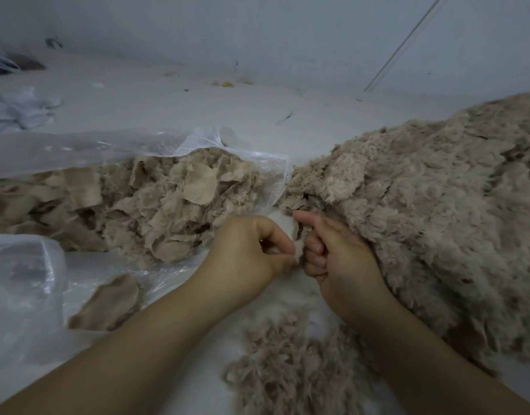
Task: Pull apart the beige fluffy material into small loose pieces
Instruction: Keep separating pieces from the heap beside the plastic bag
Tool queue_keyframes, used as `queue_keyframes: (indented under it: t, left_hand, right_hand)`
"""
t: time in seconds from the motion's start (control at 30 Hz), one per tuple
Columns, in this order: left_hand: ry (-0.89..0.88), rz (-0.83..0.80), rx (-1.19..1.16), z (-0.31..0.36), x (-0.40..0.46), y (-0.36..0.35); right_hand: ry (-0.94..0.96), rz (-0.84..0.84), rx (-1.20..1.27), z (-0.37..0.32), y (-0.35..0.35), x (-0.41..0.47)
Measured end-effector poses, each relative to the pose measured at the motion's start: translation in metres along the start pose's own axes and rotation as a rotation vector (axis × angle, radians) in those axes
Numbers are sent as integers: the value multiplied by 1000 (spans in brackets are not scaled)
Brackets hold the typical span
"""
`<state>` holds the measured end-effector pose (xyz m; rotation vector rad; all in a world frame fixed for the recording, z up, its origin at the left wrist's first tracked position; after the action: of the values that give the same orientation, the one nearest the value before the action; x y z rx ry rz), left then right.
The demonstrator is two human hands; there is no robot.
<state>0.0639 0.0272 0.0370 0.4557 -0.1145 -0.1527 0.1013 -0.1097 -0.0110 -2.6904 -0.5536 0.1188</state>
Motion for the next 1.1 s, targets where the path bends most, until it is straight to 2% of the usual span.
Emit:
queue_keyframes:
  t: [0.13,0.2,0.3,0.37,0.6,0.77,0.83,0.97,1.03,1.1]
  left_hand:
    - [-122,43,-499,-6,6,7]
    - [-147,84,-610,-9,9,11]
    - [-123,174,-633,-15,10,17]
    - [-100,217,-562,-18,9,21]
    - [13,22,-567,-25,12,2]
    - [-28,169,-498,-26,11,13]
    - [-87,302,-327,-20,8,30]
    - [-230,618,371,8,-3,86]
    - [-148,628,669,4,0,104]
    - [50,489,935,-8,9,102]
  right_hand:
    - [28,-83,-42,-3,-9,1]
    - [29,-144,-83,-4,-15,-1]
    - [26,-171,-160,-5,-16,-3]
    - [26,-137,-130,-5,-13,-3]
    - [39,-122,-89,-5,-15,-3]
    - [38,-69,2,-4,-9,-2]
    - [34,-52,25,-3,-6,-1]
    - [11,-45,-57,-2,-6,-2]
    - [11,-44,-71,-2,-6,-3]
    - [20,-41,-63,-3,-7,-3]
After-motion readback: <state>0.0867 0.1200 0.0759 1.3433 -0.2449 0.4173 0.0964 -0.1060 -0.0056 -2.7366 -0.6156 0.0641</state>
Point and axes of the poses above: each hand's wrist, its own x-axis towards the middle knuckle, its own y-axis out of the back of the hand, z = x × y, the point moved 7 cm from there along x, towards the middle knuckle, and after that the axes turned 13 degrees about -z, right-handed, at the moved point
